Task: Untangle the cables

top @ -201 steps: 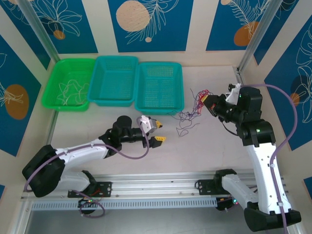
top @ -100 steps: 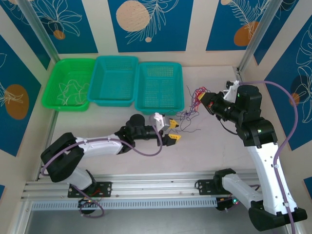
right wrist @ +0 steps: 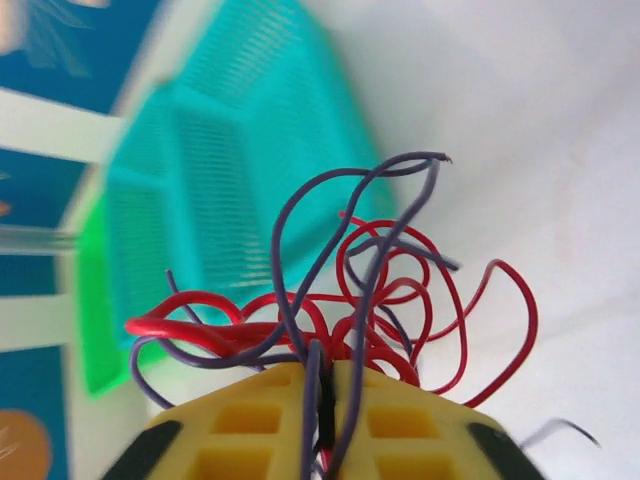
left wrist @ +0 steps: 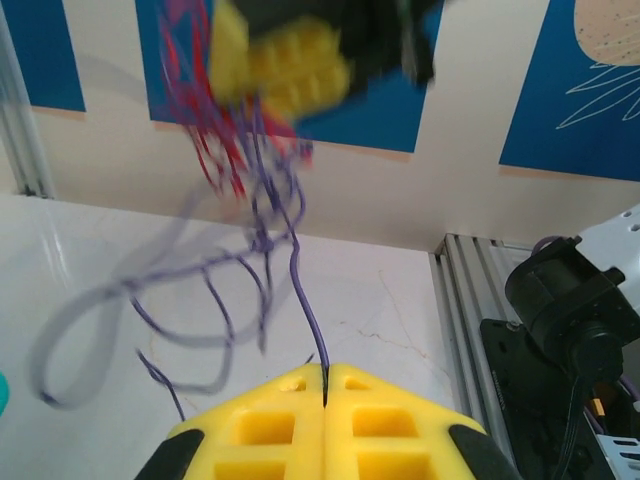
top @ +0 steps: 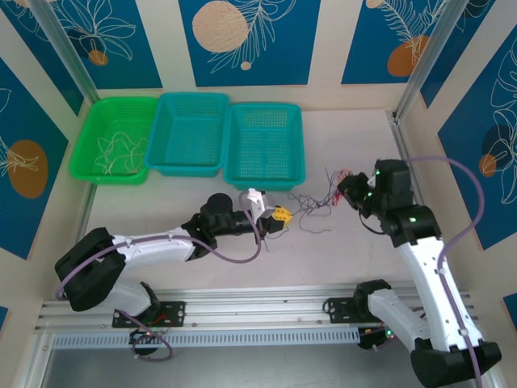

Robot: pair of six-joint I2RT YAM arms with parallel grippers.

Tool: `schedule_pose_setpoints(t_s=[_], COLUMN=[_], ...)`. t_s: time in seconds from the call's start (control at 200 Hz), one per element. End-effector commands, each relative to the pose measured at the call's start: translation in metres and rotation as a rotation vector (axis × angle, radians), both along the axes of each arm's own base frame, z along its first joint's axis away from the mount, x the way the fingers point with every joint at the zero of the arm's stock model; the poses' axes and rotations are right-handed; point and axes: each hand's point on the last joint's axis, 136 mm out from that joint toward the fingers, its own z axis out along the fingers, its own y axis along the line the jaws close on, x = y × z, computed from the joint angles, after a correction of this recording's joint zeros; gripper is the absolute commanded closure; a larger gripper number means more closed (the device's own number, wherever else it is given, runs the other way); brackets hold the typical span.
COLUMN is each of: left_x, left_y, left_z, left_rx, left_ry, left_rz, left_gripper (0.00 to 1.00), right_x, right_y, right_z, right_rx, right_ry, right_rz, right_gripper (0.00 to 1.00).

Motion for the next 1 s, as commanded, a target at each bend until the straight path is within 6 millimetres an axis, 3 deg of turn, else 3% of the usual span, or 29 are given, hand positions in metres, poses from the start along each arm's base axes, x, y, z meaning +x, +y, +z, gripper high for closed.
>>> schedule_pose_setpoints(t_s=[0.0, 0.065, 0.115, 0.17, 0.255, 0.285, 0.345, 0.57, 0.76, 0.845, 0.885, 0.99], left_x=[0.001, 0.001, 0.002, 0.001, -0.001, -0.002, -0.003, -0.007, -0.013, -0.014, -0.014, -0.003], left_y=[0.004, 0.006, 0.009, 0.011, 0.014, 0.015, 0.017, 0.034, 0.047, 0.056, 0.062, 0.092], left_z=[-0.027, -0.038, -0.045, -0.049, -0.051, -0.05, -0.048, -0.02, -0.001, 0.012, 0.018, 0.04], left_rx=[0.051, 0.065, 0.076, 0.084, 0.098, 0.101, 0.113, 0.128, 0.118, 0.098, 0.095, 0.089], left_ry=[0.075, 0.105, 0.119, 0.123, 0.114, 0.107, 0.089, -0.01, -0.059, -0.086, -0.103, -0.141], left_rz=[0.032, 0.042, 0.056, 0.064, 0.061, 0.06, 0.061, 0.09, 0.108, 0.132, 0.151, 0.3], left_gripper=[1.0, 1.0, 1.0, 1.0, 1.0, 1.0, 1.0, 1.0, 1.0, 1.0, 1.0, 1.0], right_x=[-0.016, -0.025, -0.029, -0.031, -0.03, -0.029, -0.031, -0.041, -0.017, -0.011, -0.008, -0.003], right_y=[-0.012, -0.013, -0.014, -0.014, -0.007, -0.004, -0.002, -0.008, -0.002, -0.014, -0.022, -0.046], right_z=[-0.077, -0.1, -0.105, -0.101, -0.086, -0.082, -0.083, -0.135, -0.167, -0.189, -0.197, -0.212], right_rx=[-0.05, -0.027, -0.017, -0.022, -0.029, -0.028, -0.026, -0.036, -0.067, -0.147, -0.187, -0.246], right_ry=[0.206, 0.283, 0.31, 0.297, 0.219, 0.194, 0.189, 0.409, 0.497, 0.572, 0.608, 0.65], right_rz=[-0.048, -0.054, -0.055, -0.032, 0.05, 0.072, 0.085, -0.029, -0.063, -0.117, -0.141, -0.23], right_gripper=[0.71, 0.61, 0.55, 0.47, 0.46, 0.4, 0.36, 0.33, 0.32, 0.38, 0.46, 0.9])
